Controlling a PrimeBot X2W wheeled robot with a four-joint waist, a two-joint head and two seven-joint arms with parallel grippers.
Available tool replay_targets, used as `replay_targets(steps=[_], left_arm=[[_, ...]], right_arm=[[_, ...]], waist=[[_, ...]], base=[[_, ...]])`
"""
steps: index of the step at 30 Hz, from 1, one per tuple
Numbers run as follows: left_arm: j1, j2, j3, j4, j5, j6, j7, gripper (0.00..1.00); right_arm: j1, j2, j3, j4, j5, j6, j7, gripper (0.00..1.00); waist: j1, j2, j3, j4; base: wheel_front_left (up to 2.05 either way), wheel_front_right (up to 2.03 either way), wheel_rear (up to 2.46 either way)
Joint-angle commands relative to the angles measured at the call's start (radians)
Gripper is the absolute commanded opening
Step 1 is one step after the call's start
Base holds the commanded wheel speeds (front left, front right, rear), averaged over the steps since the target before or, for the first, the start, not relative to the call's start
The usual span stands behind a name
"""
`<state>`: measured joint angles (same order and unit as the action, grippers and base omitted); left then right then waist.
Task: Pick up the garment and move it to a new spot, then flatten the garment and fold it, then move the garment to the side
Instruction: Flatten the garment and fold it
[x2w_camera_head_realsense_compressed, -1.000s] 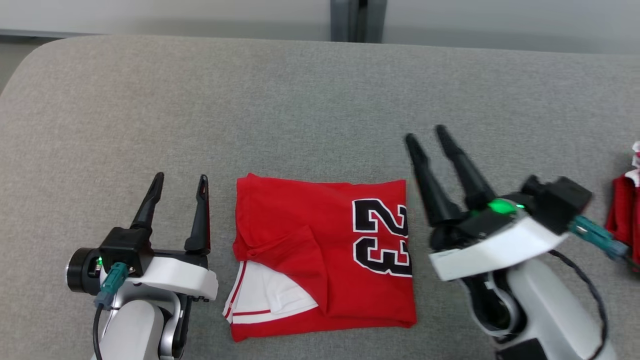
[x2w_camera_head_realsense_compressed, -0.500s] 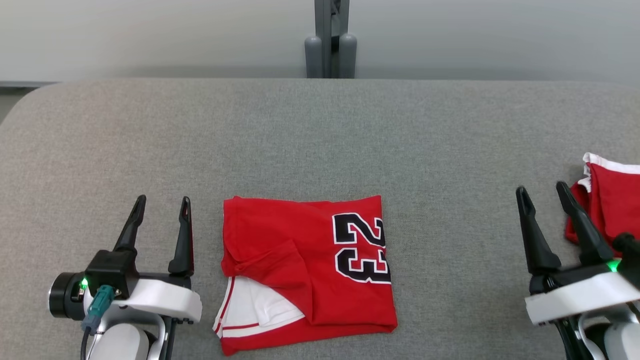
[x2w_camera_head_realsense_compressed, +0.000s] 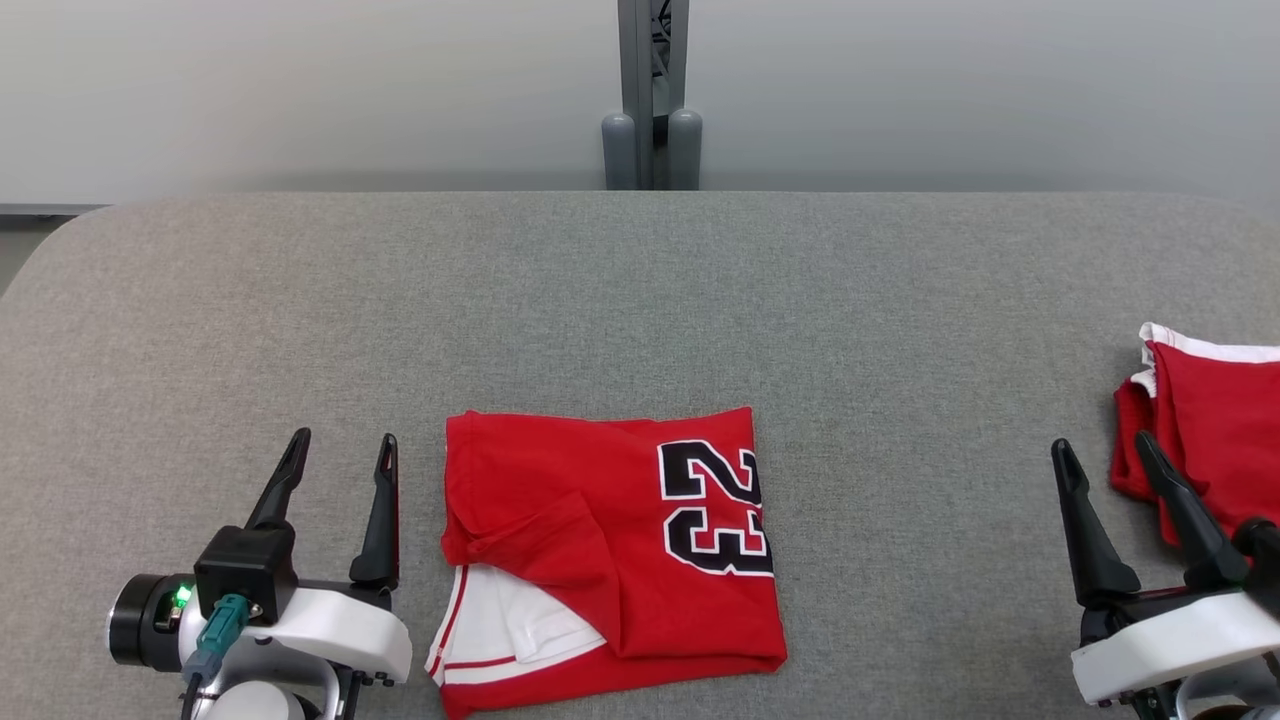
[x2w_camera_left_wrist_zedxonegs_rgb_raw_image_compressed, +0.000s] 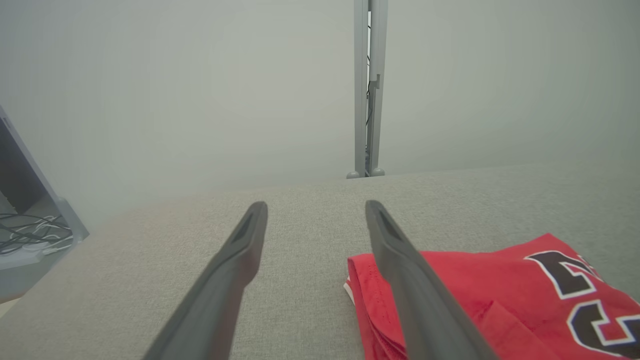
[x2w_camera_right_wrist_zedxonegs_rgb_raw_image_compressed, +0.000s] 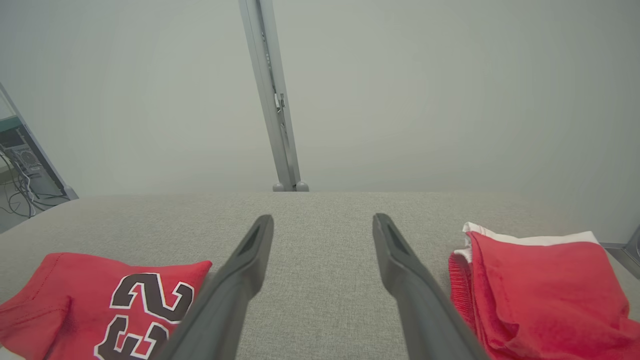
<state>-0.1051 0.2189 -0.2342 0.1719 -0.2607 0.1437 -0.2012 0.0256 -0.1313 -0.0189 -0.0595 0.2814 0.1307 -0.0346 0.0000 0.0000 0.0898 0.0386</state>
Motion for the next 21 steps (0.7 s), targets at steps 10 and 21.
replay_targets(steps=[10,21], left_arm=[[-0.008,0.011,-0.009,-0.013,0.006,0.013,0.008,1.00],[-0.039,-0.007,-0.028,-0.002,0.003,0.014,-0.015,1.00]], right_arm=[[-0.009,-0.001,-0.015,-0.005,-0.012,0.000,0.012,1.00],[-0.074,-0.008,0.190,0.050,0.054,0.000,0.065,0.00]], waist=[[0.0000,0.0000,0.008,0.013],[0.0000,0.0000,0.044,0.139]], base=[[0.00,0.00,0.00],[0.00,0.00,0.00]])
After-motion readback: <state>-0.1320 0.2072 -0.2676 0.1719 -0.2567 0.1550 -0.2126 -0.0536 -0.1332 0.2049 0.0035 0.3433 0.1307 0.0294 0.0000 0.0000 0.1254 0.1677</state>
